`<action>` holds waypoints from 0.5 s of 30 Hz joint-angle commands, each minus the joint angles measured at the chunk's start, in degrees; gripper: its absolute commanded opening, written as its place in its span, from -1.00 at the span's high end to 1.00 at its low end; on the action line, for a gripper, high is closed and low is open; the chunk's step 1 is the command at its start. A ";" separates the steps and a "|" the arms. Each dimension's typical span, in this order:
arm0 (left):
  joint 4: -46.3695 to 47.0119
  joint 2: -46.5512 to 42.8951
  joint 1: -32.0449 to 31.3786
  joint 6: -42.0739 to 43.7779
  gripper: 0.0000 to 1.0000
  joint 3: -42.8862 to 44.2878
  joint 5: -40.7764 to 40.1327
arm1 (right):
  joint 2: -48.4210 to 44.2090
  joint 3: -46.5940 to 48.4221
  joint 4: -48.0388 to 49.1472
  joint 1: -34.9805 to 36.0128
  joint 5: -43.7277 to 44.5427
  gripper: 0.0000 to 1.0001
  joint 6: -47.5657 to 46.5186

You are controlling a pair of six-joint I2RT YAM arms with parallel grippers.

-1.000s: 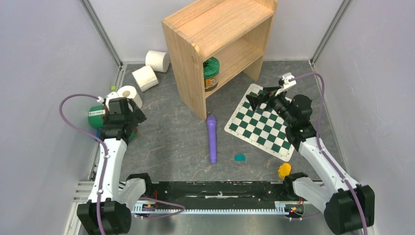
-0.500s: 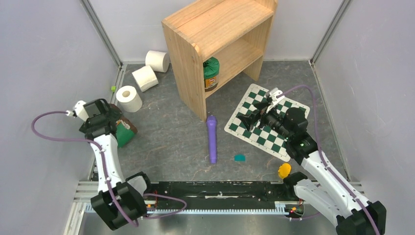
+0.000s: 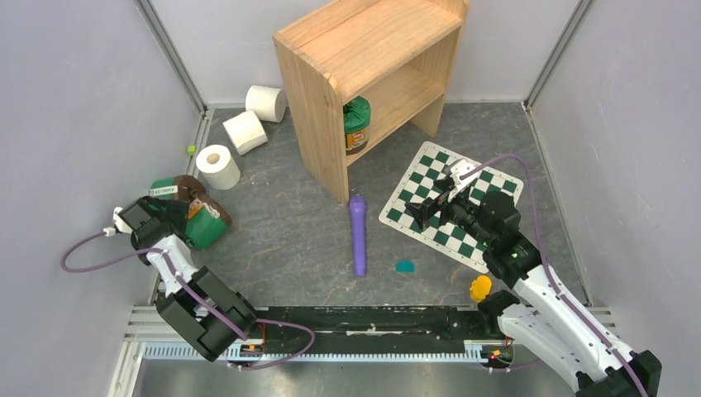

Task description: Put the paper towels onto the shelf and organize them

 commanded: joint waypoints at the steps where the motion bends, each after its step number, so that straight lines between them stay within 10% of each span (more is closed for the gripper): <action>1: 11.78 3.29 3.34 -6.95 -0.78 -3.70 11.06 | -0.46 -0.97 0.21 0.66 2.98 -0.96 -2.04; 9: 19.55 8.09 5.11 -6.44 -0.76 -7.84 17.65 | 1.08 -1.53 0.80 1.45 3.17 -0.96 -2.12; 15: 24.06 8.23 5.17 -7.41 -0.35 -8.51 23.22 | 2.27 -1.36 1.43 2.16 3.22 -0.96 -2.13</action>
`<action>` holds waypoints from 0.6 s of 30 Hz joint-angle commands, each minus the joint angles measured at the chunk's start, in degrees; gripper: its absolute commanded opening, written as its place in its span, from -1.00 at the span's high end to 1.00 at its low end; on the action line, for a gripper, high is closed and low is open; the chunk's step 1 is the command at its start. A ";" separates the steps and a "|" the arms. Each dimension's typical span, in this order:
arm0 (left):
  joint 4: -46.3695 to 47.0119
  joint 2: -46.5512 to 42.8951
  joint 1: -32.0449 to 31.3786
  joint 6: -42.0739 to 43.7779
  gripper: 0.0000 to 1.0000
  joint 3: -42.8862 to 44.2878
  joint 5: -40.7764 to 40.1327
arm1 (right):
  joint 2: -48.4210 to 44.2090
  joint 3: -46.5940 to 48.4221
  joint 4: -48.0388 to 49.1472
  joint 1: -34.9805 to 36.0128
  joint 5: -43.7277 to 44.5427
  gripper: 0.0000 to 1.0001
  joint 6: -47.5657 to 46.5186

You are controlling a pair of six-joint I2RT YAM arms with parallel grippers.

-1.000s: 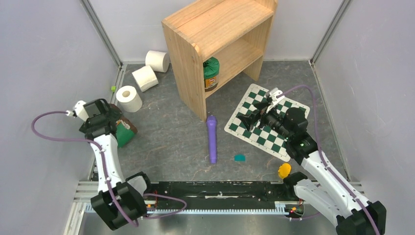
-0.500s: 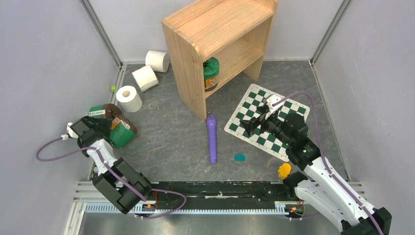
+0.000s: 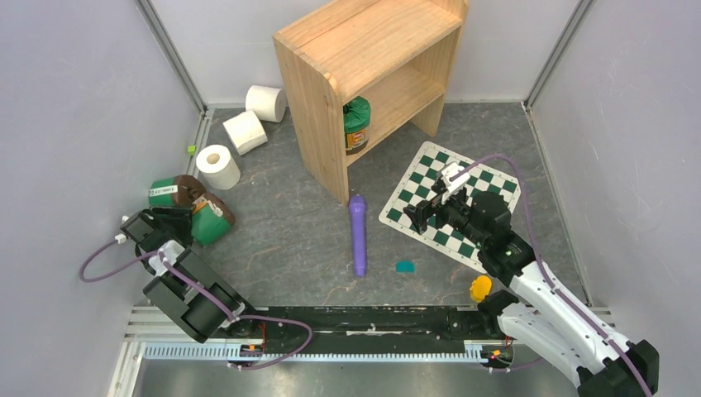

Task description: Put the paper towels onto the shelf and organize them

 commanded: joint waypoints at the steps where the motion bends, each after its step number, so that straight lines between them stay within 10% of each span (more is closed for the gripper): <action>1: 5.78 -0.43 0.15 -1.90 -0.26 -0.45 7.40 | 0.43 0.01 2.23 0.69 0.82 -0.96 -0.62; 9: 9.74 -3.65 -4.37 -2.24 0.30 0.42 11.64 | 0.25 0.02 2.31 1.21 0.84 -0.96 -0.53; 18: -16.37 -9.51 -28.19 20.71 0.46 16.64 0.66 | -1.21 0.11 1.46 1.22 0.89 -0.96 -0.78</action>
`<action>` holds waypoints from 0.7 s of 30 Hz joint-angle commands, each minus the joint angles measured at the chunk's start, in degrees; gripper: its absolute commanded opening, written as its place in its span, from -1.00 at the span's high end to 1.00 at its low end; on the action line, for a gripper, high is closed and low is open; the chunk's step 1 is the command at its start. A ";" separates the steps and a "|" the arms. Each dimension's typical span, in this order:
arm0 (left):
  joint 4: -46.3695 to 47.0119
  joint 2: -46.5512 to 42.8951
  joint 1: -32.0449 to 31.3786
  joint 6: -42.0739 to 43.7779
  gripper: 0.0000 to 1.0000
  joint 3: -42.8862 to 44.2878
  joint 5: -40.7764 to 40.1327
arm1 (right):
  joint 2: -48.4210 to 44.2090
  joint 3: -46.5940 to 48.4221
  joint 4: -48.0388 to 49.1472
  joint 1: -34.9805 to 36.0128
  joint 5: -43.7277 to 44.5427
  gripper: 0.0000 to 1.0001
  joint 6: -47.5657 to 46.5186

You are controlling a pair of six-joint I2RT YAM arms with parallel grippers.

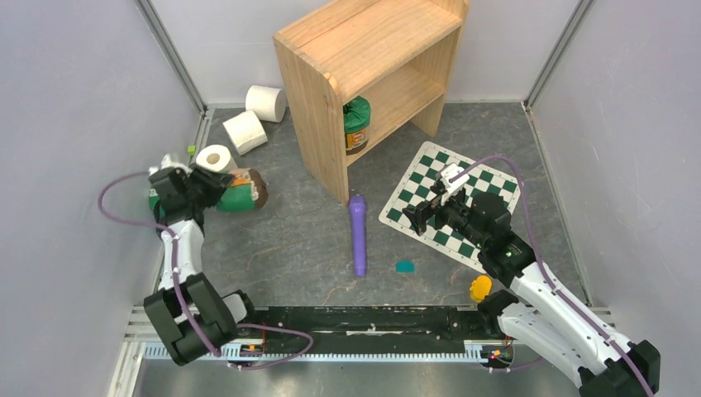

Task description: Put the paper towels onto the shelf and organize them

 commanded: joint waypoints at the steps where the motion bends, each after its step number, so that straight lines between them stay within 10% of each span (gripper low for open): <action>1: -13.38 -5.26 -11.75 15.82 0.47 10.31 -5.75 | -1.34 0.20 1.43 0.17 0.54 -0.96 -0.91; 21: -30.51 -21.62 -62.51 32.54 0.51 11.13 -19.72 | 2.07 6.35 -3.41 0.22 -6.62 -0.96 -1.85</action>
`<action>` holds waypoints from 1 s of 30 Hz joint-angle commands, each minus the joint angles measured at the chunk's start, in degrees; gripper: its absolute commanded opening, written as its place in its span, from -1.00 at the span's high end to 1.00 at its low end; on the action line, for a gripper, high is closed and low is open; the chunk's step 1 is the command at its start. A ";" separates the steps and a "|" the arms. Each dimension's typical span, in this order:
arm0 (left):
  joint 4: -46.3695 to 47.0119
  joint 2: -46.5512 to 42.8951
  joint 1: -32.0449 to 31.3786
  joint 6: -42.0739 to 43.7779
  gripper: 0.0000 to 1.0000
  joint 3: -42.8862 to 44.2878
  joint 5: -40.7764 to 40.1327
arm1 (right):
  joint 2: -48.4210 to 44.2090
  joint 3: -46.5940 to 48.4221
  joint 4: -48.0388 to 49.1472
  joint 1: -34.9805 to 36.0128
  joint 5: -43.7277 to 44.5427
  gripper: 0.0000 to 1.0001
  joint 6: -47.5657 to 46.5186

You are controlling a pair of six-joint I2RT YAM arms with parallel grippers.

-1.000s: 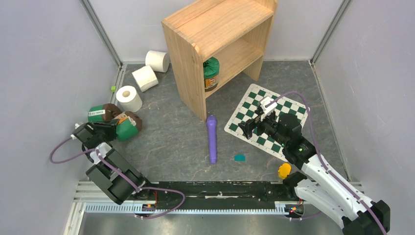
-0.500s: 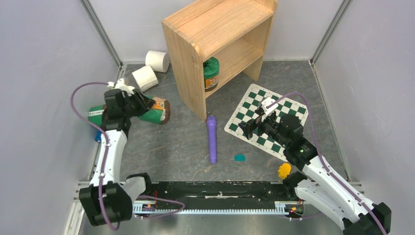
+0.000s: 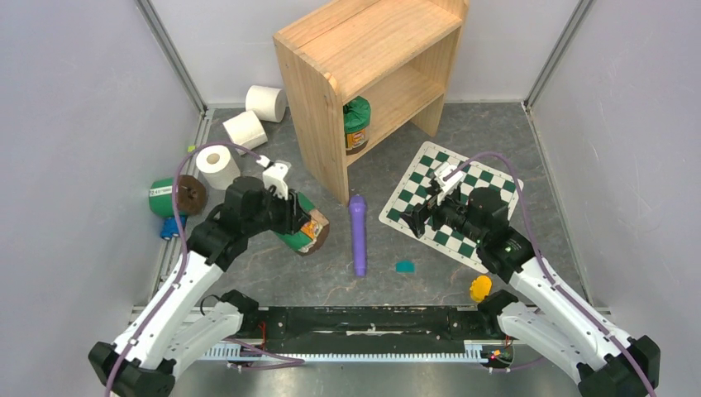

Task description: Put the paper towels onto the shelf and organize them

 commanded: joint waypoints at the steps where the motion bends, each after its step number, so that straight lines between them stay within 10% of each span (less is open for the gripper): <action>1: 2.26 -2.48 -8.82 5.16 0.50 0.47 -2.25 | 0.58 4.66 -0.51 0.21 -3.11 -0.96 -0.29; 15: 5.69 9.99 -41.42 12.07 0.49 7.50 -23.75 | 2.81 9.60 -4.05 0.20 -0.78 -0.94 11.11; 30: 25.85 25.82 -62.38 20.77 0.49 9.14 -41.78 | 5.24 14.24 -13.82 0.52 1.06 -0.92 14.19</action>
